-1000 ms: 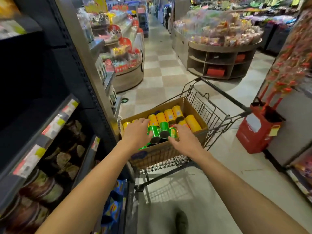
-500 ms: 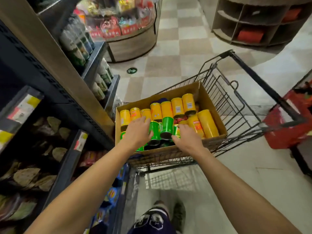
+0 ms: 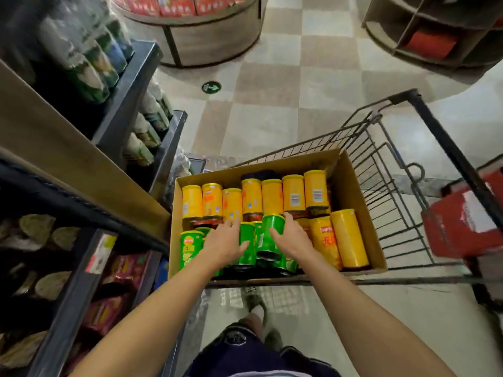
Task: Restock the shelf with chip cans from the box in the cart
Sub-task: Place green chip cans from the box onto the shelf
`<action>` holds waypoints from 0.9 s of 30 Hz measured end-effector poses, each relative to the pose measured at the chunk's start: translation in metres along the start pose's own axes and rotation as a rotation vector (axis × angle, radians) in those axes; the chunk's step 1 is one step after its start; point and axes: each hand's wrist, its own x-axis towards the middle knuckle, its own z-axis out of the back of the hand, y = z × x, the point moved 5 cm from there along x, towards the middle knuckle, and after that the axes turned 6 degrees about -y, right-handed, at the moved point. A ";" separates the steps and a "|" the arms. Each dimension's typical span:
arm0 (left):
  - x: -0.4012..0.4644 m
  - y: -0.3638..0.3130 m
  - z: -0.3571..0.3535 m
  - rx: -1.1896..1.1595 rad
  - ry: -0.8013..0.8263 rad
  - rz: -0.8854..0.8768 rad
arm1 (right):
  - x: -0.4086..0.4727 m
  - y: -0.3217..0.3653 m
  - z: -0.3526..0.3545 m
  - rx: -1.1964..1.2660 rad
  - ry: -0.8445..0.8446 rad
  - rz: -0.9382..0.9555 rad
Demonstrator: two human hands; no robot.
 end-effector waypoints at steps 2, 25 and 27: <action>0.004 -0.001 -0.009 -0.070 0.052 0.031 | 0.009 0.005 -0.006 0.004 0.025 -0.050; 0.025 0.005 -0.031 -0.738 0.097 0.438 | 0.053 0.007 -0.017 0.035 0.119 -0.110; 0.021 0.006 -0.029 -0.728 0.077 0.477 | 0.052 0.007 -0.015 0.067 0.140 -0.058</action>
